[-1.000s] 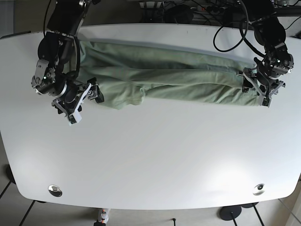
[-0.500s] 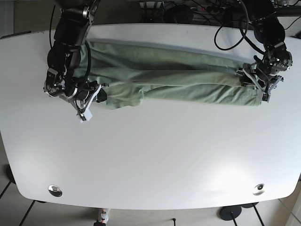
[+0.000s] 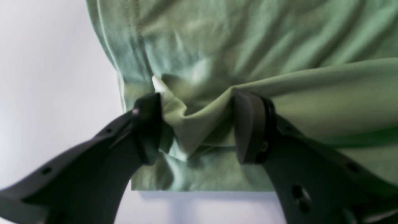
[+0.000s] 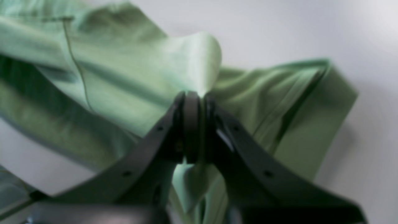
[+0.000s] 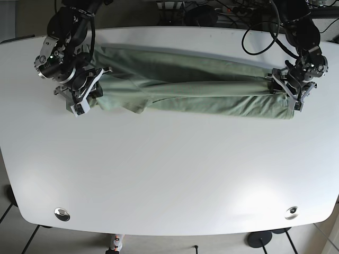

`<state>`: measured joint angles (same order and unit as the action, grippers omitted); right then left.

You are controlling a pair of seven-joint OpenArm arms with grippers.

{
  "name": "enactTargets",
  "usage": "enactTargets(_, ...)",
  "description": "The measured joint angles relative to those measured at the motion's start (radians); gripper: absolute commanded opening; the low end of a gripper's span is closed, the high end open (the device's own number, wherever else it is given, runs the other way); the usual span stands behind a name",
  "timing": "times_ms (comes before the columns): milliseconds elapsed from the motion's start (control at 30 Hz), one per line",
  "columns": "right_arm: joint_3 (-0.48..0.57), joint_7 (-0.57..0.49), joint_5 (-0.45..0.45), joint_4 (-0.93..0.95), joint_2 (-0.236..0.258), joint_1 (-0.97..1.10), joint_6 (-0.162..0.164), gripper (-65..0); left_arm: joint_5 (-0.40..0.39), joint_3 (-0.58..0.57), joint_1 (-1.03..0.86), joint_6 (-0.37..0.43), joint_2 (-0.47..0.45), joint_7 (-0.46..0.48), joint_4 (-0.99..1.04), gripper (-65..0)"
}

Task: Fold the T-shirt properly
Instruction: 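Press the folded polo strip flat with both grippers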

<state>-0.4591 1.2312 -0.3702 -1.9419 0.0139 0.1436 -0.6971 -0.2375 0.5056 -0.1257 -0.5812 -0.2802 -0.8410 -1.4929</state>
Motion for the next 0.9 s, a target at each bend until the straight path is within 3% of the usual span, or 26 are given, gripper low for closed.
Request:
enactTargets(100, 0.000, -0.091, 0.004, 0.001, 0.003, 0.052, 0.000, -61.0, -0.002, 0.000, -0.002, 0.000, 0.000, 0.000, 0.000, -31.2)
enactTargets(267, -0.008, -0.150, 0.004, -0.001, 0.072, 0.133, 0.000, -44.2, -0.002, 0.000, -0.002, 0.000, -0.003, 0.000, 0.001, -31.2)
enactTargets(367, -0.060, -0.151, -0.003, -0.072, 0.065, 0.157, 0.000, -34.4, -0.001, 0.000, -0.005, 0.000, -0.003, -0.011, -0.018, -31.2)
enactTargets(467, -0.056, -0.153, -0.161, -0.072, 0.093, 0.154, 0.000, -31.4, 0.008, 0.002, -0.010, 0.000, 0.004, -0.027, -0.106, -31.2)
enactTargets(567, 0.017, -0.154, -0.246, -0.056, 0.106, 0.149, 0.001, -31.5, 0.004, 0.000, -0.018, 0.000, 0.006, -0.023, -0.155, -31.2)
enactTargets(700, 0.116, -0.158, -0.142, 0.040, 0.096, 0.143, 0.000, -33.9, 0.012, -0.001, -0.032, -0.002, 0.048, -0.027, -0.145, -31.2)
enactTargets(800, 0.117, -0.244, -0.048, 0.146, 0.098, 0.144, 0.002, -49.5, 0.008, -0.001, -0.046, -0.001, 0.044, -0.015, -0.102, -31.4)
enactTargets(867, 0.119, -0.349, -0.041, 0.258, 0.101, 0.130, -0.003, -59.6, -0.002, 0.006, -0.060, 0.000, 0.043, 0.000, -0.070, -35.7)
enactTargets(900, 0.118, -0.376, -0.045, 0.301, 0.113, 0.111, -0.014, -59.3, -0.003, 0.006, -0.056, 0.000, 0.040, 0.002, -0.057, -37.9)
